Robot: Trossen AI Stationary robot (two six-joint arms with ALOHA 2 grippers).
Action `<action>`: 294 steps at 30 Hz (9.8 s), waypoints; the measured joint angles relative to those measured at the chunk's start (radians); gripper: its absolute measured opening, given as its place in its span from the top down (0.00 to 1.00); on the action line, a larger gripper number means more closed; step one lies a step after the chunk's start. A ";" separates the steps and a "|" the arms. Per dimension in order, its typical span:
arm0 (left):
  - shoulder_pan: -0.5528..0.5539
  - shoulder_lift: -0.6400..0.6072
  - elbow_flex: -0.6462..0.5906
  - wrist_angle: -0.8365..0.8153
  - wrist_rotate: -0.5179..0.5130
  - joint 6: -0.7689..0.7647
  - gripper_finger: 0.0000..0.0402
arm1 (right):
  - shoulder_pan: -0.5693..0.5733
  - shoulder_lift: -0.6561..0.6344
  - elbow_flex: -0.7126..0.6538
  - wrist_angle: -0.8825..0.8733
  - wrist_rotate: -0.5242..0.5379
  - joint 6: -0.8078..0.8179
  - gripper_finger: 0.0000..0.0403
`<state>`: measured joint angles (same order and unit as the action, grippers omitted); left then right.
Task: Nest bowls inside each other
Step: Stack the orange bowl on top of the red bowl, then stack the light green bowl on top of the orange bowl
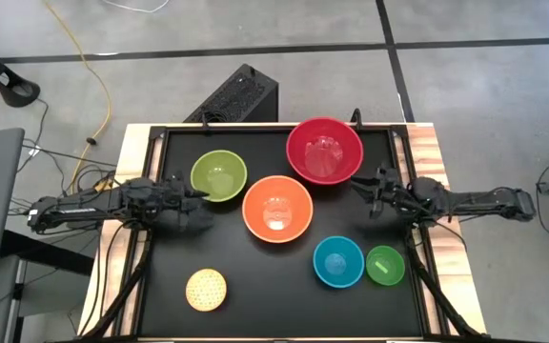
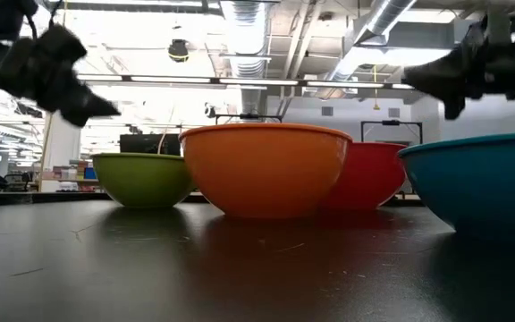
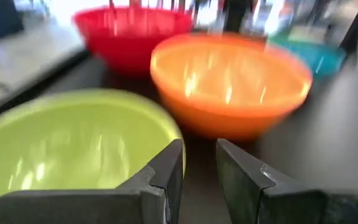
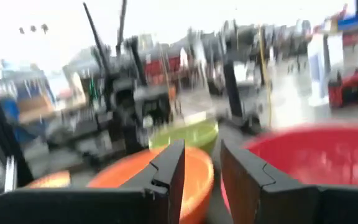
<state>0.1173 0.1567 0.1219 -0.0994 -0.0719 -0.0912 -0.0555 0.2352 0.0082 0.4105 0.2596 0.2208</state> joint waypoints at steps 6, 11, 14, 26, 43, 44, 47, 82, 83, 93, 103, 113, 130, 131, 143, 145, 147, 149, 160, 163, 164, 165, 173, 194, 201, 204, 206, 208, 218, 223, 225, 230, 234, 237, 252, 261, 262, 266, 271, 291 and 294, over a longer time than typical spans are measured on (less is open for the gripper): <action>0.000 0.000 0.001 0.263 -0.022 0.147 0.78 | -0.025 0.085 0.075 0.070 -0.124 -0.014 0.70; 0.000 0.000 0.002 0.298 0.007 0.326 0.78 | 0.014 0.303 0.198 0.026 -0.127 0.015 0.70; 0.000 0.000 0.002 0.278 0.011 0.326 0.78 | 0.068 0.468 0.283 0.026 -0.127 0.014 0.70; 0.000 0.000 0.003 0.244 -0.058 0.117 0.78 | 0.260 1.068 0.870 -0.441 0.003 -0.077 0.69; 0.000 0.000 0.003 0.163 -0.030 0.057 0.78 | 0.358 1.711 1.792 -1.401 -0.053 -0.042 0.42; 0.000 0.000 0.003 0.163 -0.044 0.058 0.78 | 0.359 1.740 1.818 -1.428 -0.053 -0.045 0.42; 0.000 0.000 0.003 0.166 -0.065 0.063 0.78 | 0.353 1.811 1.876 -1.498 -0.052 -0.044 0.42; 0.000 0.000 0.003 0.135 -0.067 0.049 0.78 | 0.284 1.840 2.146 -1.520 -0.430 -0.130 0.96; 0.000 0.000 0.003 0.135 -0.067 0.049 0.78 | 0.284 1.830 2.177 -1.548 -0.417 -0.145 0.96; 0.000 0.000 0.003 0.135 -0.067 0.049 0.78 | 0.220 1.637 2.255 -1.918 -0.014 -0.087 0.96; 0.000 0.000 0.003 0.135 -0.067 0.042 0.78 | -0.013 1.494 2.022 -1.902 0.052 -0.119 0.96; 0.000 0.000 0.003 0.135 -0.067 0.024 0.78 | -0.218 1.374 1.542 -1.515 -0.068 -0.203 0.96; 0.000 0.000 0.004 0.134 -0.072 0.023 0.78 | -0.243 1.426 1.407 -1.380 -0.109 -0.189 0.96; 0.000 0.000 0.004 0.134 -0.072 0.023 0.78 | -0.241 1.431 1.407 -1.380 -0.108 -0.178 0.96; 0.000 0.000 0.004 0.134 -0.072 0.015 0.78 | -0.241 1.490 1.407 -1.392 -0.104 -0.158 0.88; 0.000 0.000 0.004 0.134 -0.071 0.015 0.78 | -0.241 1.489 1.407 -1.388 -0.103 -0.152 0.86; 0.000 0.000 0.004 0.134 -0.072 0.015 0.78 | -0.242 1.483 1.407 -1.391 -0.098 -0.133 0.85; 0.000 0.000 0.004 0.134 -0.071 0.015 0.78 | -0.242 1.480 1.407 -1.394 -0.096 -0.117 0.84; 0.000 0.000 0.004 0.134 -0.071 0.015 0.78 | -0.242 1.476 1.408 -1.430 -0.090 -0.097 0.71; 0.000 0.000 0.004 0.134 -0.071 0.015 0.78 | -0.240 1.475 1.408 -1.436 -0.090 -0.097 0.64; 0.000 0.000 0.004 0.134 -0.071 0.015 0.78 | -0.239 1.475 1.408 -1.445 -0.089 -0.097 0.62; 0.000 0.000 0.004 0.134 -0.071 0.015 0.78 | -0.239 1.475 1.408 -1.458 -0.089 -0.095 0.60; 0.000 0.000 0.004 0.134 -0.071 0.015 0.78 | -0.235 1.475 1.420 -1.586 -0.088 -0.087 0.47; 0.000 0.000 0.004 0.135 -0.071 0.015 0.78 | -0.143 1.475 1.763 -1.503 -0.183 0.018 0.46; 0.000 0.000 0.004 0.135 -0.071 0.015 0.78 | -0.028 1.556 1.738 -1.014 -0.190 -0.150 0.46; 0.000 0.000 0.004 0.135 -0.071 0.015 0.78 | 0.008 1.632 1.736 -0.900 -0.204 -0.277 0.46; 0.000 0.000 0.004 0.134 -0.072 0.015 0.78 | 0.026 1.681 1.735 -0.858 -0.240 -0.363 0.46; 0.000 0.000 0.004 0.134 -0.072 0.015 0.78 | 0.038 1.729 1.735 -0.823 -0.260 -0.458 0.46; 0.000 0.000 0.004 0.132 -0.074 0.018 0.78 | 0.020 1.917 1.815 -0.798 -0.158 -0.706 0.45; 0.000 0.000 0.004 0.130 -0.075 0.019 0.78 | -0.002 1.985 1.886 -0.838 -0.151 -0.780 0.45; 0.000 0.000 0.004 0.129 -0.076 0.019 0.78 | -0.010 2.014 1.920 -0.870 -0.151 -0.808 0.45; 0.000 0.000 0.004 0.109 -0.117 0.026 0.78 | -0.033 2.096 1.997 -0.898 -0.119 -0.863 0.45; 0.000 0.000 0.004 0.096 -0.127 0.030 0.78 | -0.045 2.149 2.050 -0.918 -0.105 -0.911 0.46; 0.000 0.000 0.004 0.097 -0.127 0.030 0.78 | -0.044 2.178 2.080 -0.927 -0.100 -0.949 0.51; 0.000 0.000 0.004 0.094 -0.127 0.049 0.78 | -0.042 2.123 2.084 -1.037 -0.103 -0.955 0.91; 0.000 0.000 0.004 0.092 -0.127 0.046 0.78 | -0.021 1.953 2.084 -1.186 0.001 -0.889 0.95; 0.000 0.000 0.004 0.092 -0.127 0.046 0.78 | -0.018 1.931 2.084 -1.199 0.044 -0.883 0.95; 0.000 0.000 0.004 0.092 -0.127 0.044 0.78 | -0.013 1.844 2.084 -1.249 0.160 -0.863 0.95; 0.000 0.000 0.004 0.091 -0.127 0.043 0.78 | -0.013 1.729 2.085 -1.393 0.165 -0.701 0.95; 0.000 0.000 0.004 0.090 -0.126 0.026 0.78 | -0.063 1.252 1.492 -1.445 0.038 -0.316 0.95; 0.000 0.000 0.004 0.090 -0.127 0.024 0.78 | -0.101 1.220 1.379 -1.353 -0.008 -0.345 0.95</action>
<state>0.1177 0.1570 0.1257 -0.0090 -0.1985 -0.0669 -0.1569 1.4548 1.3872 -0.9422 0.2519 -0.1245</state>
